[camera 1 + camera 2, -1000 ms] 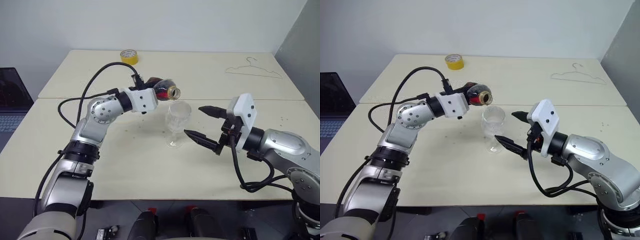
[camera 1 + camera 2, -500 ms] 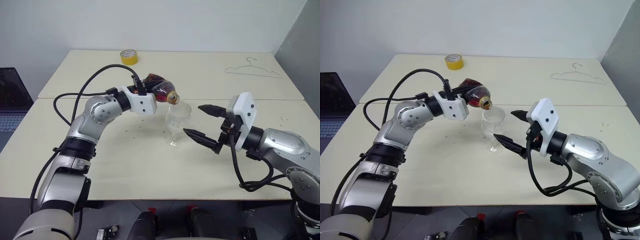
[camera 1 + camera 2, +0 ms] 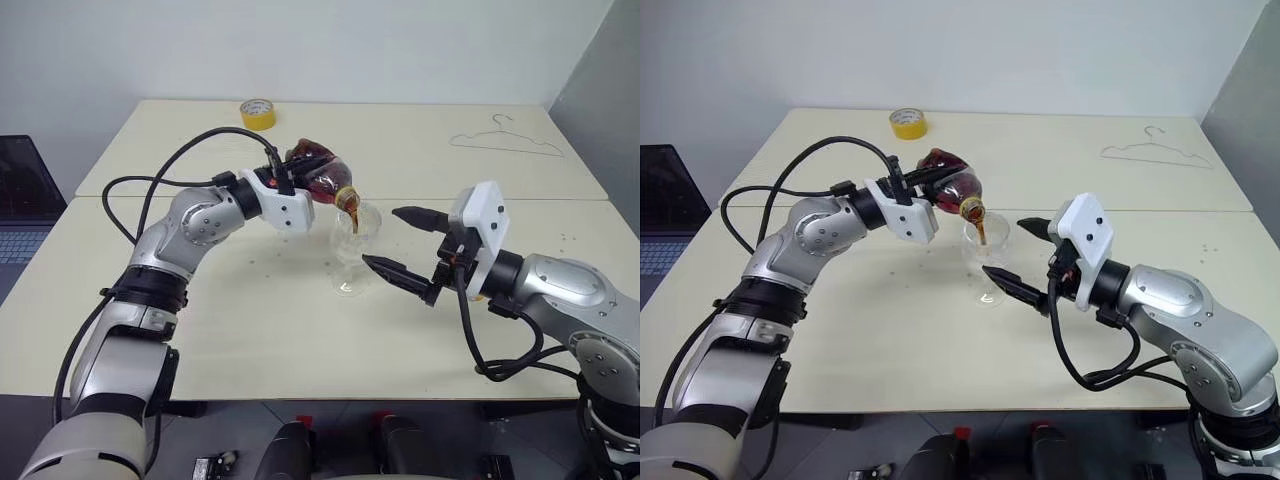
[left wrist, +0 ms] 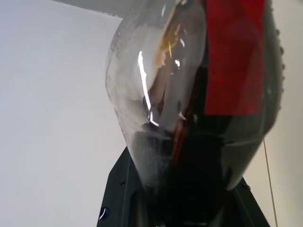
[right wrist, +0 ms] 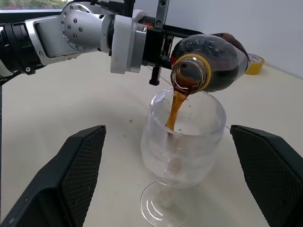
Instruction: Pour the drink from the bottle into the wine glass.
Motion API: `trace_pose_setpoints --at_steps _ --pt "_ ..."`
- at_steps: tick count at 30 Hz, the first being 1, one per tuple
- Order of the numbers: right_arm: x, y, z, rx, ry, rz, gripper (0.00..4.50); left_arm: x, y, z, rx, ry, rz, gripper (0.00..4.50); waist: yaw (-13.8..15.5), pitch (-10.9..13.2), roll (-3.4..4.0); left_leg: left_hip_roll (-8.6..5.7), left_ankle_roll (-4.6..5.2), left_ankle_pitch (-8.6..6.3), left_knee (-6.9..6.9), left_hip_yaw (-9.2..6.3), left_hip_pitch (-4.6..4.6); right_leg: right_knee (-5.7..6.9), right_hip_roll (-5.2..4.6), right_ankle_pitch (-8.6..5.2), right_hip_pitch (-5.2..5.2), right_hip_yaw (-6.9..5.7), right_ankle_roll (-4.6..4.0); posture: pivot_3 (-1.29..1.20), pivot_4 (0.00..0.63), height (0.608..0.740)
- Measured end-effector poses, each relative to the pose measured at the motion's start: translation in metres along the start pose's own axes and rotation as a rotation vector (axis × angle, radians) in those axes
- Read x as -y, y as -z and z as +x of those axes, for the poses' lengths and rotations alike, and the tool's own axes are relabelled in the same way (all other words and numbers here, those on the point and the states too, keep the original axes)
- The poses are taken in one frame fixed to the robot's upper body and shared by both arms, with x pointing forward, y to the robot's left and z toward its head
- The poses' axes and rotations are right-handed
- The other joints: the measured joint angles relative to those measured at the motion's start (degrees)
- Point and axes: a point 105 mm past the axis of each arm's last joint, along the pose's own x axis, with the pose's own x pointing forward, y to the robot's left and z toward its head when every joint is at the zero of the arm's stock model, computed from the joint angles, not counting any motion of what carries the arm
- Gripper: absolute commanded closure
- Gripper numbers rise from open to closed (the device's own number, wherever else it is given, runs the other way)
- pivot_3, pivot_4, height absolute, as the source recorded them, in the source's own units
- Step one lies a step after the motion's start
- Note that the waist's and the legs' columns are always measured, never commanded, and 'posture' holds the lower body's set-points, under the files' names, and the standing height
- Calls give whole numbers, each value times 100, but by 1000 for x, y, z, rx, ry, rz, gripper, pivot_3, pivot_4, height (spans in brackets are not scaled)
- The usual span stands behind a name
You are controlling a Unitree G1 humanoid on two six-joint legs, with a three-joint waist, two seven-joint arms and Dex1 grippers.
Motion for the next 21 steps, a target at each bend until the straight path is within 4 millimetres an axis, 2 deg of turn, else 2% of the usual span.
trace_pose_setpoints --at_steps 4,21 --pt "0 1 0 -4 5 4 0 -7 -2 3 12 -17 26 3862 -1 0 0 -1 0 0 0 0 -1 0 0 0 -1 1 0 0 150 740" --pt "-2 1 1 -5 -13 18 0 -10 1 2 4 -29 52 3862 -4 0 0 -1 0 0 0 0 -1 2 0 0 -2 0 0 0 150 740"
